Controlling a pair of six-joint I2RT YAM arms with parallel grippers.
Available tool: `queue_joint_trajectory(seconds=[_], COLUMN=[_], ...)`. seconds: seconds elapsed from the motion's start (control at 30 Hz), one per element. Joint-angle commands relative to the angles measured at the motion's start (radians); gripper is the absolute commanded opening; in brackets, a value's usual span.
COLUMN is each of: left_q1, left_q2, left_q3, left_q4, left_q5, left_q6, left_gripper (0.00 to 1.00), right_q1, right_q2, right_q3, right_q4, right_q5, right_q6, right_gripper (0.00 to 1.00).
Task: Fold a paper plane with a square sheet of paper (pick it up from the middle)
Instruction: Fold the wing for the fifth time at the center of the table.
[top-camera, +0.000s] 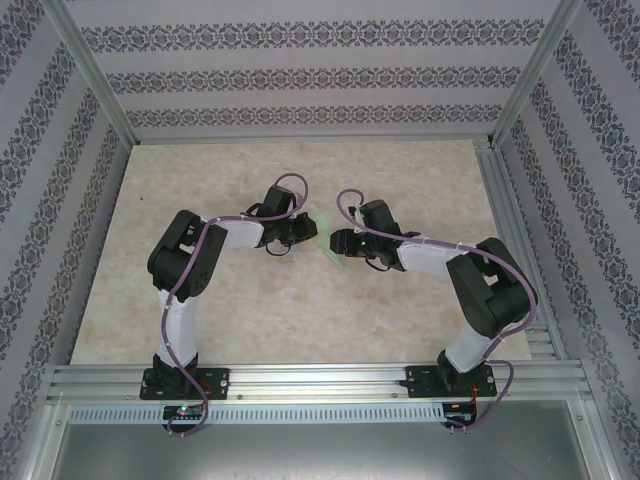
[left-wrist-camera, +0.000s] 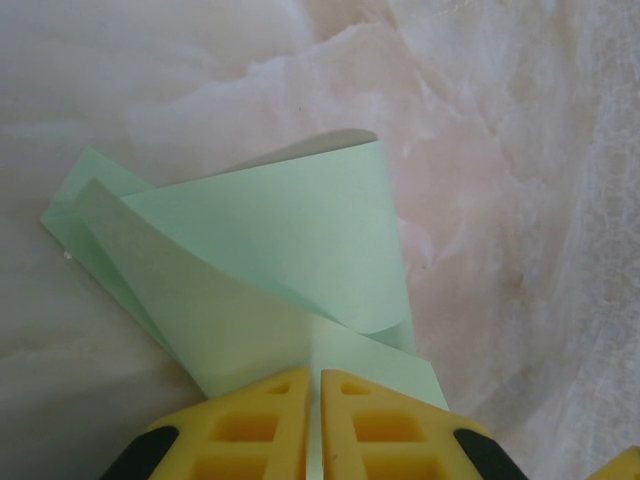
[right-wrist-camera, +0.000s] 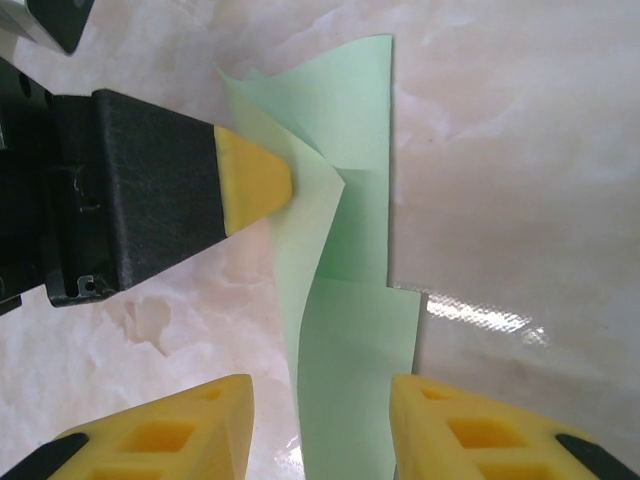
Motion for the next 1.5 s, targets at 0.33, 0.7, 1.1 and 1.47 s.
queue_joint_trajectory(seconds=[0.33, 0.7, 1.1, 1.47], left_q1=[-0.008, -0.007, -0.009, -0.021], left_q2=[0.029, 0.018, -0.064, -0.118], left_q3=[0.010, 0.013, 0.010, -0.060], left_q4=[-0.039, -0.041, -0.029, 0.093], left_q5=[-0.006, -0.001, 0.016, 0.047], left_q6=[0.012, 0.011, 0.016, 0.024], left_gripper=[0.13, 0.13, 0.22, 0.39], right_q1=[0.041, 0.046, 0.001, -0.080], right_q2=[0.094, 0.139, 0.113, 0.146], right_q3=[0.075, 0.080, 0.000, -0.106], right_q4=[-0.076, -0.067, 0.093, 0.405], right_q5=[0.007, 0.016, -0.081, -0.263], right_q6=[-0.037, -0.054, 0.008, 0.249], right_gripper=[0.31, 0.25, 0.04, 0.00])
